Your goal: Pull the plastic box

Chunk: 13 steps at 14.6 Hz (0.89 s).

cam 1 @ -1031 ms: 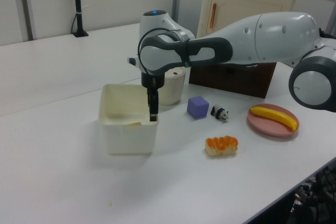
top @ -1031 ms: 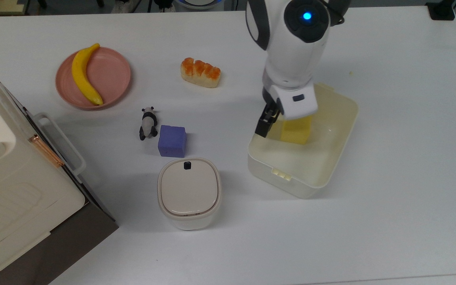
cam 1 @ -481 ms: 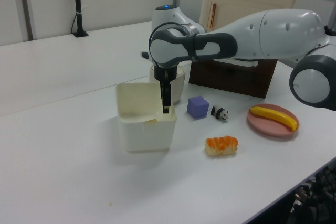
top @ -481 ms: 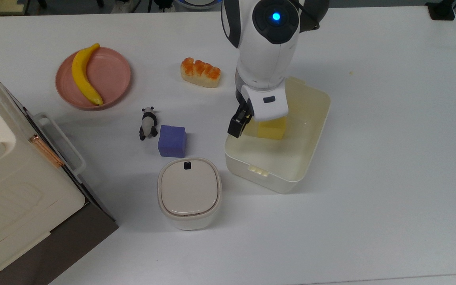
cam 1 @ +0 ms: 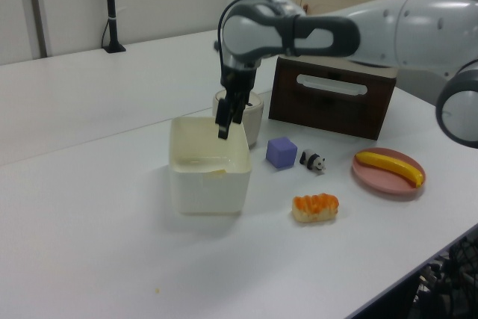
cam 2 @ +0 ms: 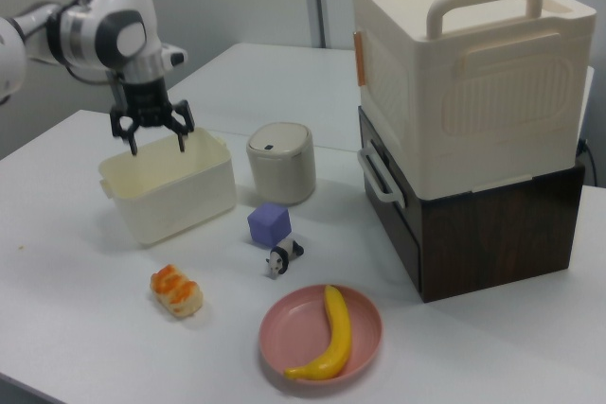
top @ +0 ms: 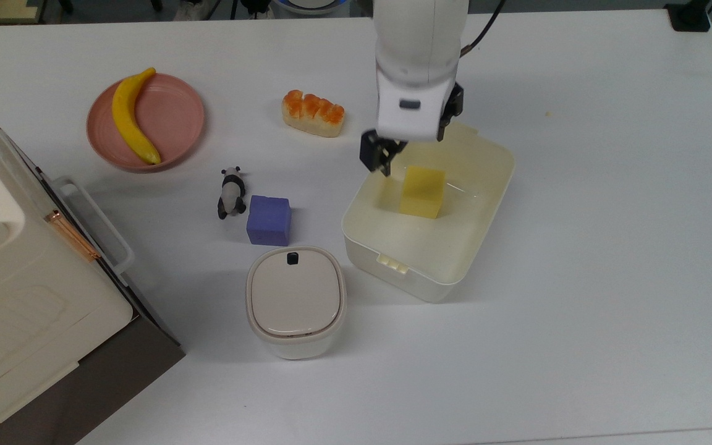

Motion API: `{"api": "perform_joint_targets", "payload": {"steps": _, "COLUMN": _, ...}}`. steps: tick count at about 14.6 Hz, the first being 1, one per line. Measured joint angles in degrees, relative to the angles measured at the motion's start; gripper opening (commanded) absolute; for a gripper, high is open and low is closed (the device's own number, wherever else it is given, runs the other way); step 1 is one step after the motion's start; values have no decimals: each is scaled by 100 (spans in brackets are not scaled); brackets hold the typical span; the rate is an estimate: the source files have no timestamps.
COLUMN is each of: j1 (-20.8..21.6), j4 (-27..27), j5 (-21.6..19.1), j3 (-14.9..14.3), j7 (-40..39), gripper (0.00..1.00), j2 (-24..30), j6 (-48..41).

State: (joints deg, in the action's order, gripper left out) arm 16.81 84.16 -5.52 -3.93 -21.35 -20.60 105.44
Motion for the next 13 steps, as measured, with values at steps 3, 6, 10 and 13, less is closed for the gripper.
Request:
{"api": "perform_joint_targets", "payload": {"steps": 3, "j1": -242, "j4": -3, "j5": 2, "j3": -4, "j7": 1357, "gripper": 100, "j2": 489, "j6": -428}}
{"api": "perform_joint_targets", "payload": {"steps": 6, "j1": -716, "j4": -4, "j5": 9, "j3": -10, "j7": 1555, "gripper": 100, "j2": 929, "j6": -1198}}
{"api": "perform_joint_targets", "payload": {"steps": 10, "j1": -1309, "j4": -3, "j5": 18, "j3": 5, "j7": 1601, "gripper": 100, "j2": 1367, "j6": -1792}}
{"api": "perform_joint_targets", "payload": {"steps": 13, "j1": -1506, "j4": 0, "j5": 108, "j3": 9, "j7": 1603, "gripper": 100, "j2": 1503, "j6": -1828}}
